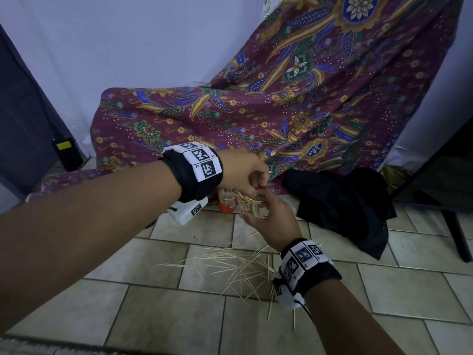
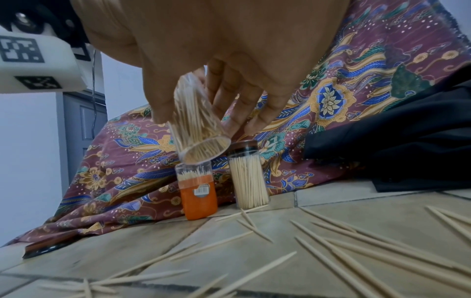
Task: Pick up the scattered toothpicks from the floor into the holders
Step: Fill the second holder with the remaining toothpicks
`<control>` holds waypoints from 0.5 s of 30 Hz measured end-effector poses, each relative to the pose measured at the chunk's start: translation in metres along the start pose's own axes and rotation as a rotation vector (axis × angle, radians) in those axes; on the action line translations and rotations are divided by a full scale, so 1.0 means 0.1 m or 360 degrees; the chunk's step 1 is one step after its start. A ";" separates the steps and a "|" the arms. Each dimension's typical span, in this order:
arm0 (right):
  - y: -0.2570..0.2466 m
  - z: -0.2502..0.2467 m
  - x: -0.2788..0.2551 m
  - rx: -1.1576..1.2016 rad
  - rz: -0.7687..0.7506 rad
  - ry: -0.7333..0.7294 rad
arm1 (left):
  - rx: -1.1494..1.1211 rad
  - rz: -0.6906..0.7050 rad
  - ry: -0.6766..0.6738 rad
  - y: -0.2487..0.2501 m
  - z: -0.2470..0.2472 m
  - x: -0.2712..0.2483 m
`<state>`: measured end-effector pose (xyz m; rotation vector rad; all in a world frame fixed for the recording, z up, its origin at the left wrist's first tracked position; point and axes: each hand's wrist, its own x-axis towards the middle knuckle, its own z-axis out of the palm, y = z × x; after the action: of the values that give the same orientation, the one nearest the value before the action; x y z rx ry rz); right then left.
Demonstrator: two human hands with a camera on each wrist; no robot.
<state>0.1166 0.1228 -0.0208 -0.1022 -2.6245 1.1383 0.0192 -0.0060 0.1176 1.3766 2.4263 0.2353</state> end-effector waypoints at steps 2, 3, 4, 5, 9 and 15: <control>-0.01 -0.01 0.00 0.0004 -0.0004 0.0007 | 0.0054 0.0073 0.0007 0.00 0.02 -0.01; -0.01 -0.01 0.00 0.0009 -0.0005 0.0005 | 0.0073 0.0108 -0.0001 0.01 0.05 -0.01; -0.02 -0.02 -0.01 0.0014 -0.0007 0.0003 | 0.0077 0.0135 -0.0006 0.01 0.07 0.00; -0.02 -0.03 -0.01 0.0013 -0.0011 0.0005 | 0.0073 0.0151 -0.0005 0.02 0.10 0.01; -0.02 -0.06 -0.02 0.0020 0.0000 0.0012 | 0.0005 0.0189 0.0070 0.02 0.10 0.01; -0.02 -0.09 -0.01 0.0098 0.0036 0.0012 | 0.0198 0.0268 -0.0033 0.04 0.20 0.02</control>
<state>0.1207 0.1274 -0.0133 -0.1239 -2.5855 1.2228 0.0290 -0.0023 0.1004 1.6316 2.3443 0.1112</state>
